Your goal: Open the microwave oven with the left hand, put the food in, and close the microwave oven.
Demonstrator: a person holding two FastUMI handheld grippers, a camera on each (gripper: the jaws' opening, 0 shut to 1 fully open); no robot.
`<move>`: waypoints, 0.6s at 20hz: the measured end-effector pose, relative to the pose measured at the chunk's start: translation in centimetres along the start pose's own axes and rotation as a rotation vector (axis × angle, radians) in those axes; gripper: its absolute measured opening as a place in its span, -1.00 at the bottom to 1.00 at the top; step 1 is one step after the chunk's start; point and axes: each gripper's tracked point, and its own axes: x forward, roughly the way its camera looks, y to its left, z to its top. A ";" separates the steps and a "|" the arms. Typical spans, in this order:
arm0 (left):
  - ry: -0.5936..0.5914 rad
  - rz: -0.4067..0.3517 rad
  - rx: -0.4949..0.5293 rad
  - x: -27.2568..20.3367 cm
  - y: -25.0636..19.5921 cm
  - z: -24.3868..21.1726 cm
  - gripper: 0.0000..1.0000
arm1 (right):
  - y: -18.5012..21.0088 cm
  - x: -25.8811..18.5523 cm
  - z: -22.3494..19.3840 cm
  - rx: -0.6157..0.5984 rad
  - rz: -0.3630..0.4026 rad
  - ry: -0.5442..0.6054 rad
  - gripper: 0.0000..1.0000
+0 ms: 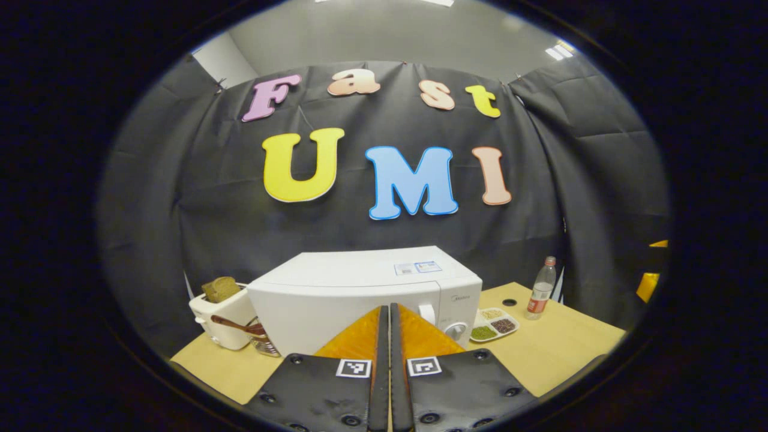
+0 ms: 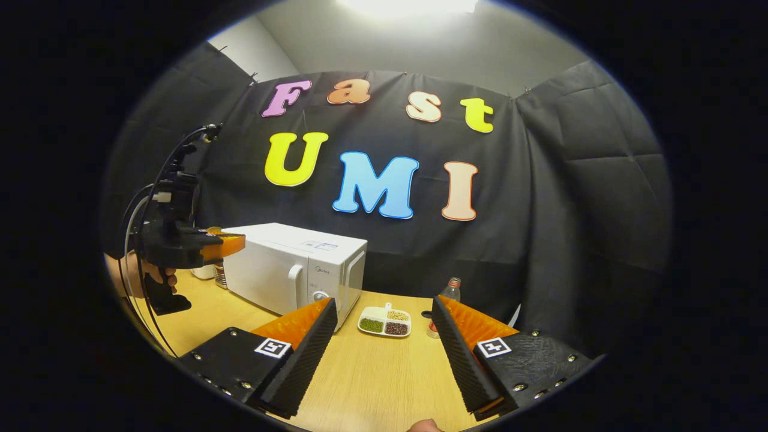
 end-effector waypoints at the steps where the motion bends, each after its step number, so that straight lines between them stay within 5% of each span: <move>1: -0.009 0.015 0.001 -1.5 0.1 0.4 -0.84 | 0.1 -0.3 0.4 0.006 0.007 -0.012 0.93; 3: -0.024 0.027 -0.001 -3.9 0.1 1.3 -0.72 | -0.1 -0.9 1.0 0.012 0.007 -0.035 0.94; 5: -0.038 0.032 0.004 -6.1 0.4 2.2 -0.96 | 0.2 -1.4 1.5 0.026 0.002 -0.053 0.94; 7: -0.051 0.040 0.003 -8.0 1.0 2.8 -0.72 | 1.0 -2.0 1.8 0.030 0.005 -0.064 0.94; 12: -0.072 0.060 0.005 -12.5 3.1 3.5 -0.72 | 2.6 -3.3 1.4 0.015 -0.005 -0.063 0.94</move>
